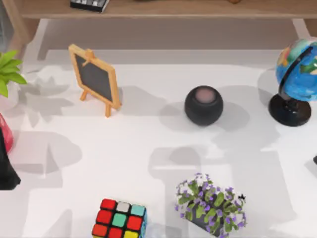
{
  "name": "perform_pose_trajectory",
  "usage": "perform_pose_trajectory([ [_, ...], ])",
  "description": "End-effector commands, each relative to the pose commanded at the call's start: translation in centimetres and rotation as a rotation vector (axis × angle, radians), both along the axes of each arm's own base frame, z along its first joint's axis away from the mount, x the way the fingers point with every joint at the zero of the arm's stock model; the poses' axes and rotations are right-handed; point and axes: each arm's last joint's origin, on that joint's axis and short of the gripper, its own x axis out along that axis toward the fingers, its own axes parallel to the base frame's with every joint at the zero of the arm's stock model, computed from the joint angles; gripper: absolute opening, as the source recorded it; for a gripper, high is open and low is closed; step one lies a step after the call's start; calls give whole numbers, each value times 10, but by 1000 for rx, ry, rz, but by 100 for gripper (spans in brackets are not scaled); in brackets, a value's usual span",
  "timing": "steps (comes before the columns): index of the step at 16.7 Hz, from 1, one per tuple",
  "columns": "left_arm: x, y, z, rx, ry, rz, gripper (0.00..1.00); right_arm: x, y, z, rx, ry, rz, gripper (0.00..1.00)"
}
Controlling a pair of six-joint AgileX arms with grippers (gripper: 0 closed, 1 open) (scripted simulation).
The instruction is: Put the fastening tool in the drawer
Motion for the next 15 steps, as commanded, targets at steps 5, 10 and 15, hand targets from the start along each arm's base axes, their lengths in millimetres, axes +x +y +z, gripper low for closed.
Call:
perform_pose_trajectory([
  [5,0,0,0,0,0,0,100,72,-56,-79,-305,36,0,100],
  [10,0,0,0,0,0,0,100,96,-92,-143,-493,37,-12,100],
  [15,0,0,0,0,0,0,100,98,-98,-153,-525,35,-16,100],
])
